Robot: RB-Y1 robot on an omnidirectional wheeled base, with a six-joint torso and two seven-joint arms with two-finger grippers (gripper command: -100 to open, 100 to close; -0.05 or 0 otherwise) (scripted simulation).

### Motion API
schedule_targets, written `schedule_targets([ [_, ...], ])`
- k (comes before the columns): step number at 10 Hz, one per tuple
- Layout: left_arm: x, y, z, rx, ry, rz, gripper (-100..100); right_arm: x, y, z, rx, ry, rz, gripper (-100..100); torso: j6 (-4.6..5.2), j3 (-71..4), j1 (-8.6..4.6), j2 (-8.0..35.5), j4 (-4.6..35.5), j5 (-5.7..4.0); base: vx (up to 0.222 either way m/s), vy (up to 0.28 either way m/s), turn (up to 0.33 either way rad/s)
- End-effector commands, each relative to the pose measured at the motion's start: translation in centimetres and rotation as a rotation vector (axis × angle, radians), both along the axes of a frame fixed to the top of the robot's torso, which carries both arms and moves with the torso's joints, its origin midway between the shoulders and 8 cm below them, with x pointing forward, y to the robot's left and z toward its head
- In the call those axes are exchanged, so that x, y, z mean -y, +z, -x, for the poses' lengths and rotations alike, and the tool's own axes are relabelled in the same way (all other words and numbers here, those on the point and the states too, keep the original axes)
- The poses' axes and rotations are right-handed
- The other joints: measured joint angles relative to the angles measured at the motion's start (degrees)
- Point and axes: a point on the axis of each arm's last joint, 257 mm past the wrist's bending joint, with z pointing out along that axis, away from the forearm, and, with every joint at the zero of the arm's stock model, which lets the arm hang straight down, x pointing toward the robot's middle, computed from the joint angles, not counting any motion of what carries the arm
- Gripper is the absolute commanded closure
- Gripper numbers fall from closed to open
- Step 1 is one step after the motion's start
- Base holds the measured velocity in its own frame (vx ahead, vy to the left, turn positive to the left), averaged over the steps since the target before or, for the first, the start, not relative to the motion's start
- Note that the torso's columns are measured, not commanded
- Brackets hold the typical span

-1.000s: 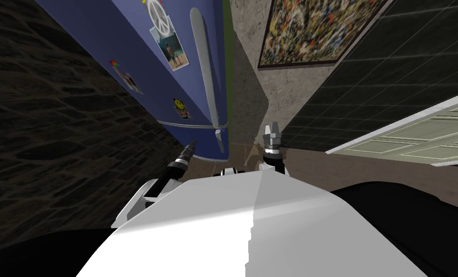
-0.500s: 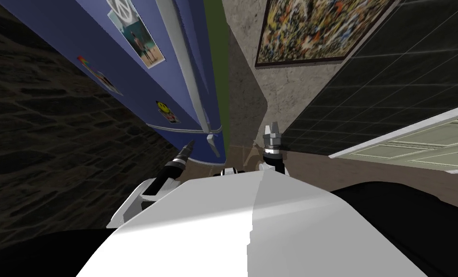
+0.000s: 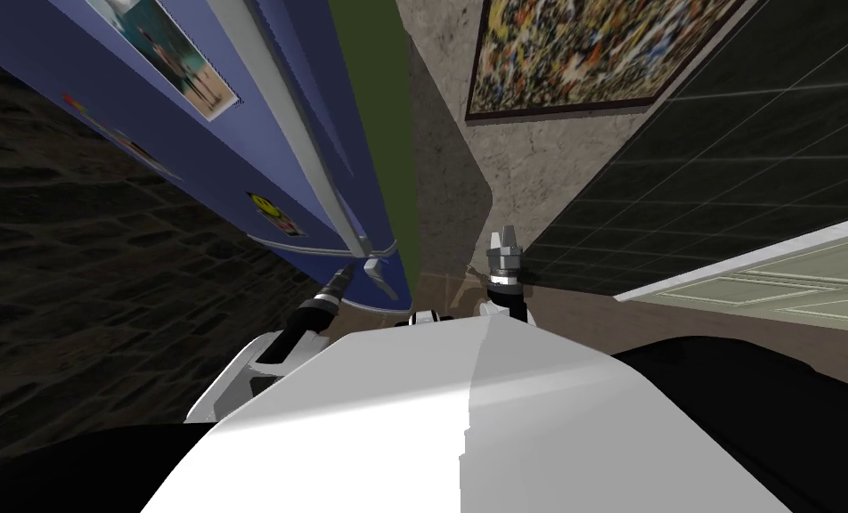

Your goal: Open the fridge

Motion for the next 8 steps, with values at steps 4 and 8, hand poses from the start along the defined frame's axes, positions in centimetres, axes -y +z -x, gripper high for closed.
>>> schedule_targets([
  [4, 2.2, 4.8, 0.6, 0.079, -0.043, -0.021, -100, 0.0, 0.0, 0.0, 0.0, 0.0, 0.0, 0, 0.33, -0.2, -0.38, -0.2, 0.1, -0.24, 0.031, -0.046, 0.006],
  [8, 2.1, 4.8, 0.9, 0.079, -0.043, -0.022, -100, 0.0, 0.0, 0.0, 0.0, 0.0, 0.0, 0, 0.01, -0.1, 0.06, -0.2, 0.0, 0.02, 0.059, -0.015, -0.004],
])
